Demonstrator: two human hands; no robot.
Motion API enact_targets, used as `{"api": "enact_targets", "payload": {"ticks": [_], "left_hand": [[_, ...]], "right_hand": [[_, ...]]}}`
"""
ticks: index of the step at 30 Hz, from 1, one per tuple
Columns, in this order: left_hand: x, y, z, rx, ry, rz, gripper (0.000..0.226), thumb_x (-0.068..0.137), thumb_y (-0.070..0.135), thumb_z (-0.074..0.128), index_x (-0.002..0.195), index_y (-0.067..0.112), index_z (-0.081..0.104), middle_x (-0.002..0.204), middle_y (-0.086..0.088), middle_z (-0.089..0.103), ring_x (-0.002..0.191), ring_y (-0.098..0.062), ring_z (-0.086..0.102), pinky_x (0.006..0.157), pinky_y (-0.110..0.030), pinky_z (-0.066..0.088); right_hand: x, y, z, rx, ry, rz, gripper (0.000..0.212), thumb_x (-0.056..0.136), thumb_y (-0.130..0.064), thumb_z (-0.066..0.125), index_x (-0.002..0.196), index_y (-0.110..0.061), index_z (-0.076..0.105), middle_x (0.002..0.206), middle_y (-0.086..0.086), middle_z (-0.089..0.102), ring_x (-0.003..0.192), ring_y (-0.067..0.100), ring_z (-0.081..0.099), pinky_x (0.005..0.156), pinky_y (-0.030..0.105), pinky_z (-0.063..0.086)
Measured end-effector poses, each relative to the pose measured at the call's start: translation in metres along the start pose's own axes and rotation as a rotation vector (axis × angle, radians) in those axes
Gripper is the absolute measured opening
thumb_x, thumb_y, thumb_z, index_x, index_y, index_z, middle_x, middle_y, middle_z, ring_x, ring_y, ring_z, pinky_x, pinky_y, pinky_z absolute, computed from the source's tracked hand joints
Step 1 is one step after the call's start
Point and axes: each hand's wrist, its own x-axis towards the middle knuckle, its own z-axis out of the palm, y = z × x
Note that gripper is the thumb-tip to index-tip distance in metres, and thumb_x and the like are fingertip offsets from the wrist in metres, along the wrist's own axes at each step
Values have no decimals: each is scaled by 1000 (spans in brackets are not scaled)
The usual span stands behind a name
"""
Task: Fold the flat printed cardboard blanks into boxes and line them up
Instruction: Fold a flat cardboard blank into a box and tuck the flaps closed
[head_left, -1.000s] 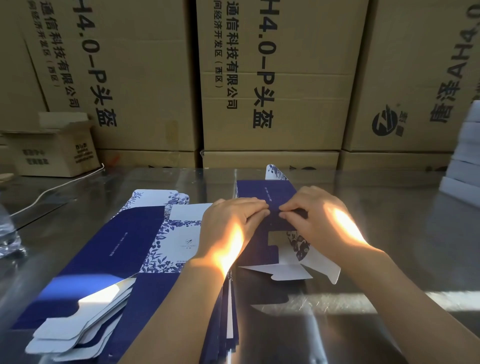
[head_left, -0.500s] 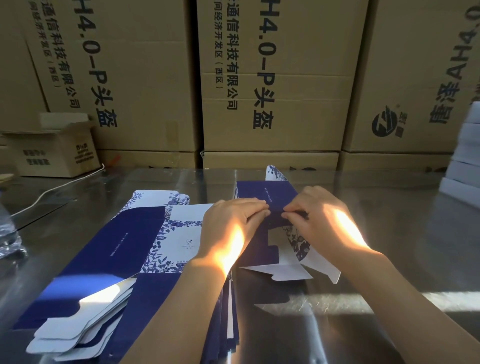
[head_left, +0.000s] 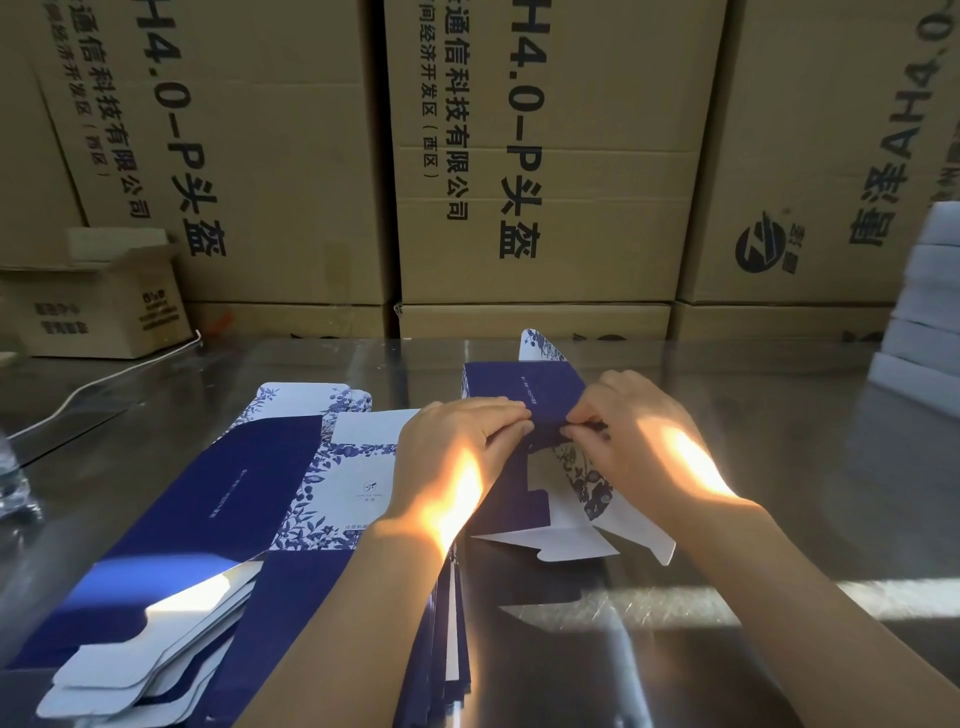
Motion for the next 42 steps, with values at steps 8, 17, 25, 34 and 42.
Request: {"api": "enact_targets", "payload": {"ticks": [8,17,25,34,42], "left_hand": [[0,-2,-1,5,-9,3,10,79,18,75,88,15,78,94,1,74,94,-15,69,79,-42,55],[0,-3,0,-14,6,-16,10,78,17,76,87,15,78,93,2,74,93,-12,69,83,-40,55],[0,-3,0,-9,16,-8,11,77,18,76,87,15,78,91,2,74,92,-12,69,82,-41,56],[1,-2,-1,-32,30,-38,11,77,16,77,88,15,78,92,3,74,92,-9,68,87,-33,54],[5,-16,-18,-177,-15,-197,15,70,13,81,78,25,77,81,32,61,80,15,61,71,-4,46]], "right_hand": [[-1,-1,0,-15,32,-36,20,61,-3,86,67,-8,67,66,2,63,63,25,60,47,28,42],[-2,10,-4,71,-4,95,7,74,-10,78,74,-10,72,73,0,61,69,21,57,58,29,43],[-1,7,-10,39,-23,43,9,73,-7,78,73,-10,70,69,0,62,66,22,58,54,29,43],[-2,8,-13,74,-44,71,5,82,-6,70,83,-8,75,80,5,68,76,23,61,65,28,44],[-1,14,-14,141,-73,104,8,81,-6,71,86,-11,76,85,-2,68,76,15,61,67,21,41]]}}
